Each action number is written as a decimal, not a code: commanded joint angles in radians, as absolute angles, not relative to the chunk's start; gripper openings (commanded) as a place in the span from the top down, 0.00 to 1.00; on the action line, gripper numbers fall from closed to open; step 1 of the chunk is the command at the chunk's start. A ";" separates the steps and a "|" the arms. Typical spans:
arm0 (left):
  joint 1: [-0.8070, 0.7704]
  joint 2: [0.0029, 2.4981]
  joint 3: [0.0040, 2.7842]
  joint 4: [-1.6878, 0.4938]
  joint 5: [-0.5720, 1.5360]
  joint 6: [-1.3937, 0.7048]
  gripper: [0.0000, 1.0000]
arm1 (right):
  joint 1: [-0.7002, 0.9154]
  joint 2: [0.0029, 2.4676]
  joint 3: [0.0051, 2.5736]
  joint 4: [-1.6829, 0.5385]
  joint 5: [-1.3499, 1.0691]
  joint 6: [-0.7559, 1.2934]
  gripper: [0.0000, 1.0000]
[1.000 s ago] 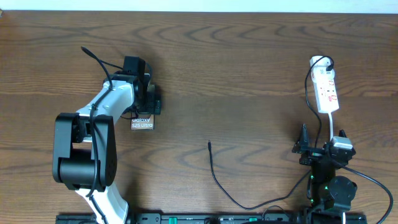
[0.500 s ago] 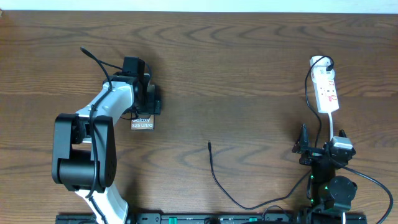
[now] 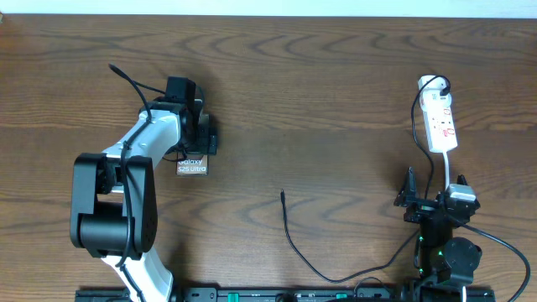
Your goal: Plug charger to phone and switch on socket
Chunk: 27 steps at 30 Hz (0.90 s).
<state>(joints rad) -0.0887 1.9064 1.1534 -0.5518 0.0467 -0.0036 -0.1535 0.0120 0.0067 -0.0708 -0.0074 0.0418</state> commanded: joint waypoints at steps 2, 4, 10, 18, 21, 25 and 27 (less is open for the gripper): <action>-0.086 1.936 1.117 -0.558 0.007 -0.001 0.13 | -0.147 0.007 0.006 -0.076 -0.006 0.048 0.01; -0.086 1.936 1.117 -0.558 0.007 -0.001 0.13 | -0.147 0.007 0.006 -0.076 -0.006 0.048 0.01; -0.086 1.936 1.117 -0.558 0.007 -0.001 0.13 | -0.147 0.007 0.006 -0.076 -0.006 0.047 0.01; -0.086 1.936 1.117 -0.558 0.007 -0.001 0.14 | -0.147 0.007 0.006 -0.076 -0.006 0.047 0.01; -0.086 1.936 1.117 -0.558 0.007 -0.001 0.14 | -0.147 0.007 0.006 -0.076 -0.006 0.048 0.01; -0.086 1.936 1.117 -0.558 0.007 -0.001 0.15 | -0.147 0.007 0.006 -0.076 -0.006 0.047 0.01; -0.086 1.936 1.117 -0.558 0.007 -0.001 0.16 | -0.147 0.007 0.006 -0.076 -0.006 0.047 0.01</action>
